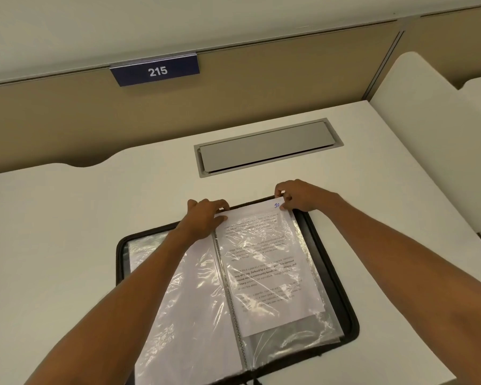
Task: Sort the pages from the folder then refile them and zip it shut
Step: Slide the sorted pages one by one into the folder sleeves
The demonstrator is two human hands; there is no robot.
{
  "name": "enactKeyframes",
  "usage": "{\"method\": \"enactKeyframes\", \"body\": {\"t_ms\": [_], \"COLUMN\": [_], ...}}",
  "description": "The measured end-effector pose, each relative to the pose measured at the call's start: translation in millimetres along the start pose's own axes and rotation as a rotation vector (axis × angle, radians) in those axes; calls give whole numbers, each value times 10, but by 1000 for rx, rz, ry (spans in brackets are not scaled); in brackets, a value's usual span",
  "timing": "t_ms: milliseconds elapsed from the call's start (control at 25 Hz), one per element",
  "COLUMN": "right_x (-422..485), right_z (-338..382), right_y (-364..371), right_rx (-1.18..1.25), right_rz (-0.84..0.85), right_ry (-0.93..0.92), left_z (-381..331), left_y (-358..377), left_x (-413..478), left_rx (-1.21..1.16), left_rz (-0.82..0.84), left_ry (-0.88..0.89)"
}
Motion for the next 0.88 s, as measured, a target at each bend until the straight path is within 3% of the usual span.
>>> {"method": "enactKeyframes", "body": {"t_ms": [880], "right_x": [-53], "right_z": [-23], "right_y": [129], "right_rx": [52], "right_rz": [34], "right_ry": [-99], "left_z": [-56], "left_y": [196], "left_x": [-88], "left_rx": [-171], "left_rz": [-85], "left_ry": [2]}}
Point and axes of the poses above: each hand's wrist, its own x-axis towards the middle knuckle, its own y-axis out of the palm, z = x × y, the point moved 8 cm from there along x, towards the middle knuckle, and after that the axes turned 5 degrees about -x, right-handed, at the moved point
